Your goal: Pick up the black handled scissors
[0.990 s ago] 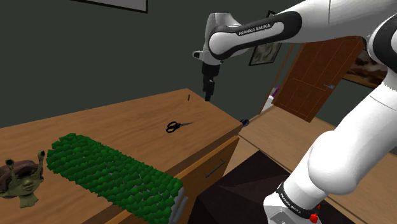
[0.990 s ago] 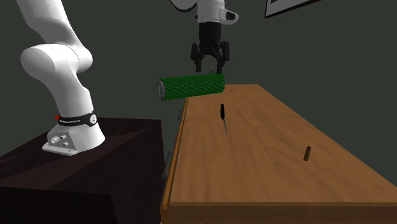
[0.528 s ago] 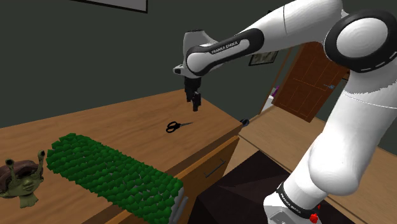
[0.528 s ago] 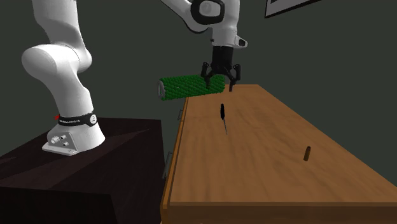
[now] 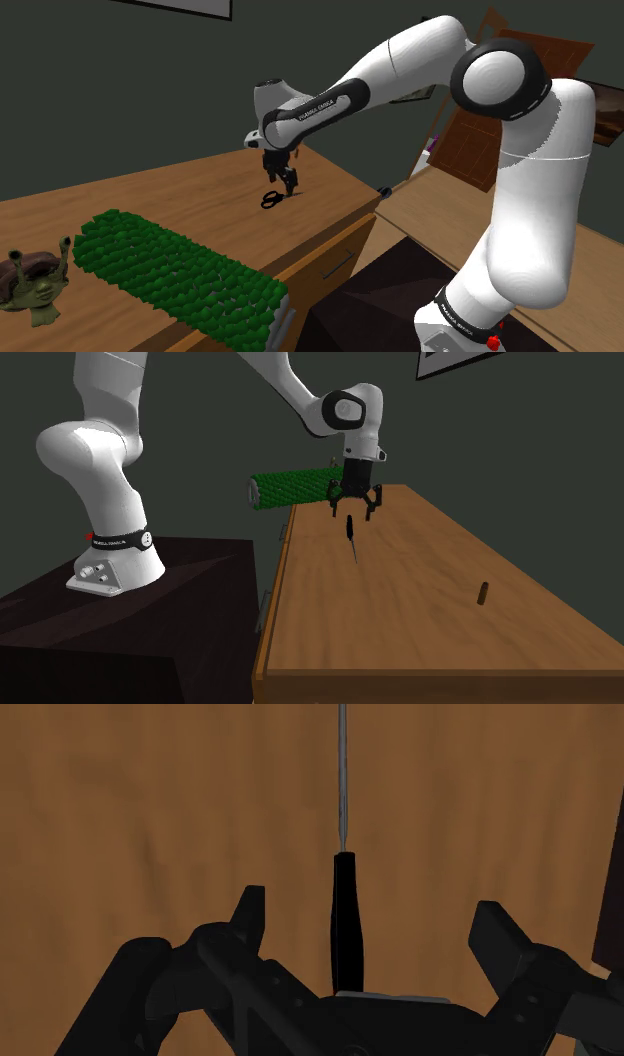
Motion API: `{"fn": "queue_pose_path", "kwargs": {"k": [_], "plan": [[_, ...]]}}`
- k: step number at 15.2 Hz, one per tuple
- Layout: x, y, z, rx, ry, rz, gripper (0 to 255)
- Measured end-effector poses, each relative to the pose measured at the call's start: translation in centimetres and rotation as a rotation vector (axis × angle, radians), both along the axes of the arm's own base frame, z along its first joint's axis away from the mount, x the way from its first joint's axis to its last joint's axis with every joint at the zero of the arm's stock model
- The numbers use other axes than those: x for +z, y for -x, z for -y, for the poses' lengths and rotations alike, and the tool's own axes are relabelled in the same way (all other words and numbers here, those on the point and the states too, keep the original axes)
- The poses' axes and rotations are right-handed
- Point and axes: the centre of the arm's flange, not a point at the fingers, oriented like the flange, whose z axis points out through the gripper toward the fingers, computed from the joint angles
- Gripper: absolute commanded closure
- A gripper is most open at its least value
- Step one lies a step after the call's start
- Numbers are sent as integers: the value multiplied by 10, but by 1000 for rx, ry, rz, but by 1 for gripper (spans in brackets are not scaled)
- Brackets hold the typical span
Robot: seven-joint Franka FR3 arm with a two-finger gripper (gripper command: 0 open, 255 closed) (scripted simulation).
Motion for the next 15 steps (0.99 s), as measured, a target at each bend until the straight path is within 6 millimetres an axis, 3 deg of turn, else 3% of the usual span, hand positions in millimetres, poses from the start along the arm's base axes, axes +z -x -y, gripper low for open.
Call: {"fn": "queue_pose_path", "kwargs": {"k": [8, 9, 15], "plan": [[-44, -3, -6, 30, 4, -8, 0], [-46, -2, -6, 30, 4, -8, 255], [-48, -1, -6, 30, 4, -8, 255]]}}
